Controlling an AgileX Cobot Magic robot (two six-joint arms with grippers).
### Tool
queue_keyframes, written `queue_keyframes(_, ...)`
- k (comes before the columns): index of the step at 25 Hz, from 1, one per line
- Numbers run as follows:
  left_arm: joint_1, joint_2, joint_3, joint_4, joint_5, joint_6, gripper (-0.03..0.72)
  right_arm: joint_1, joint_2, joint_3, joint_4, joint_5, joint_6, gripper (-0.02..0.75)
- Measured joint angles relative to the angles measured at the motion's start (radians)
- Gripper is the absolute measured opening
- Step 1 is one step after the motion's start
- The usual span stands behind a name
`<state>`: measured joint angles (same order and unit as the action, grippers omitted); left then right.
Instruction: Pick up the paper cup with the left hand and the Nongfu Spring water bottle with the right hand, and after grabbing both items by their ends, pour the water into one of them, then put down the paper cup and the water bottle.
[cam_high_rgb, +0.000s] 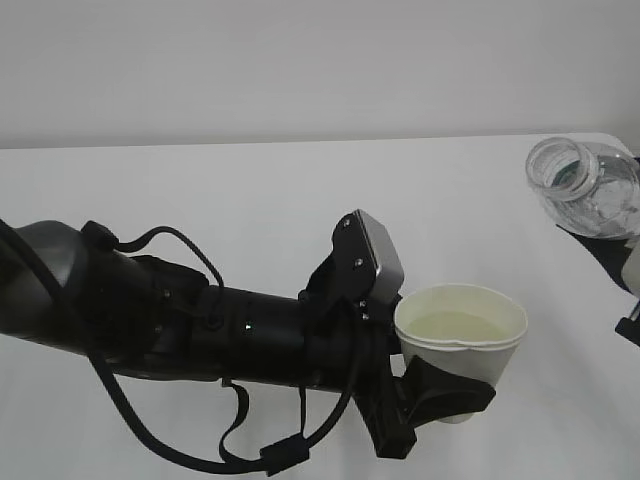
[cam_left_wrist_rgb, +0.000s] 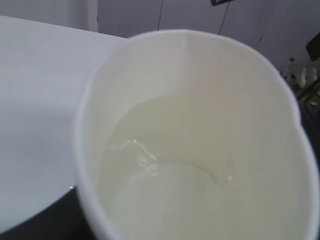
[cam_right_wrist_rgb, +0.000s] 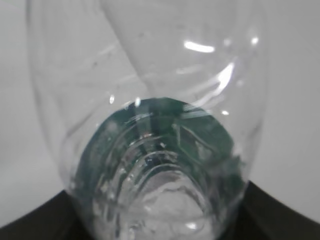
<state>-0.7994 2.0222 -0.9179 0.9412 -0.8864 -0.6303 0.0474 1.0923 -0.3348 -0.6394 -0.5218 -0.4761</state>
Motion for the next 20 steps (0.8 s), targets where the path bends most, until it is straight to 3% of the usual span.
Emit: queue_keyframes(20,0.0,0.001,0.0,-0.089,0.02,0.0,0.41,0.0,0.0,0.0,0.005,-0.085,0.528,0.435)
